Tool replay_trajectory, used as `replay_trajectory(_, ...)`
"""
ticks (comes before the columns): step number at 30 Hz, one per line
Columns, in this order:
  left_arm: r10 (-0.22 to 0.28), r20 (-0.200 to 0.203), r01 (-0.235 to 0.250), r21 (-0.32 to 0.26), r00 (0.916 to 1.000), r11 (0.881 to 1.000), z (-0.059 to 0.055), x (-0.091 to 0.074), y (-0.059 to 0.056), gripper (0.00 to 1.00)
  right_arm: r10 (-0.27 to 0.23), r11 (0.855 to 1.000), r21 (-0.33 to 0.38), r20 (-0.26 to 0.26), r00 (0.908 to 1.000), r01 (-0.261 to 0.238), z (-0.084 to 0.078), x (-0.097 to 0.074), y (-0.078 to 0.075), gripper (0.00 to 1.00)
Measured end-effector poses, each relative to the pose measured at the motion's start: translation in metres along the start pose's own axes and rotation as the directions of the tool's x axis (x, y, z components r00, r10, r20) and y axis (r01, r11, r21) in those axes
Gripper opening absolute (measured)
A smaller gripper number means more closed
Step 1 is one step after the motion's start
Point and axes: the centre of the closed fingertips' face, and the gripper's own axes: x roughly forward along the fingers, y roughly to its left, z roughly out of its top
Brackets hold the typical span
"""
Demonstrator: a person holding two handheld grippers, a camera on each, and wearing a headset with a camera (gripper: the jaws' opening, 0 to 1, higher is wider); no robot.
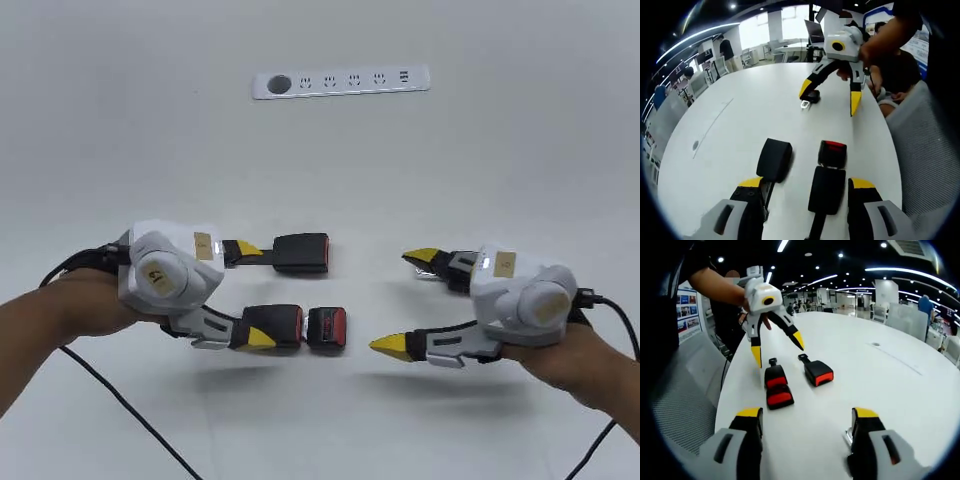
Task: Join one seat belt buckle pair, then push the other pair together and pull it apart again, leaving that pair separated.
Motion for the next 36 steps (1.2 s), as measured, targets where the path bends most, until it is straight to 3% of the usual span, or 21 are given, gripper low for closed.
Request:
replay_trajectory(4, 0.018, -0.002, -0.018, 0.043, 0.9998, 0.999, 0.008, 0.002, 0.015, 0.68, -0.031, 1.0, -0.006, -0.02, 0.9993, 0.031, -0.005, -0.015, -0.024, 0.72)
replay_trajectory(8, 0.01, -0.004, -0.01, 0.05, 0.9999, 0.999, 0.014, 0.005, 0.023, 0.68, -0.038, 0.999, -0.007, -0.038, 0.9985, 0.038, -0.011, -0.027, -0.041, 0.72)
replay_trajectory(10, 0.02, -0.006, -0.02, 0.059, 0.9998, 0.998, 0.018, 0.008, 0.032, 0.68, -0.045, 0.999, -0.019, -0.055, 0.9975, 0.044, -0.017, -0.032, -0.05, 0.72)
replay_trajectory(14, 0.024, 0.002, -0.024, 0.063, 0.9997, 0.998, 0.023, 0.014, 0.048, 0.68, -0.047, 0.999, 0.001, -0.086, 0.9952, 0.048, -0.029, -0.04, -0.062, 0.7)
replay_trajectory(18, 0.016, -0.005, -0.016, 0.055, 0.9999, 0.998, 0.021, 0.025, 0.057, 0.67, -0.045, 0.999, -0.006, -0.119, 0.9919, 0.044, -0.04, -0.044, -0.07, 0.69)
replay_trajectory(25, -0.031, -0.039, 0.034, 0.075, 0.9987, 0.997, 0.014, 0.044, 0.054, 0.66, -0.008, 1.0, 0.015, -0.172, 0.9851, 0.01, -0.061, -0.045, -0.076, 0.67)
replay_trajectory(28, -0.04, -0.057, 0.044, 0.071, 0.9975, 0.997, 0.009, 0.05, 0.056, 0.65, 0.001, 1.0, 0.016, -0.178, 0.984, 0.002, -0.061, -0.045, -0.076, 0.67)
replay_trajectory(30, -0.049, -0.04, 0.051, 0.05, 0.998, 0.997, 0.009, 0.052, 0.056, 0.64, 0.006, 1.0, 0.023, -0.182, 0.9834, -0.002, -0.062, -0.044, -0.075, 0.66)
replay_trajectory(36, -0.063, -0.06, 0.065, 0.032, 0.9962, 0.997, -0.003, 0.059, 0.058, 0.6, 0.031, 0.999, 0.02, -0.199, 0.9794, -0.028, -0.064, -0.043, -0.073, 0.62)
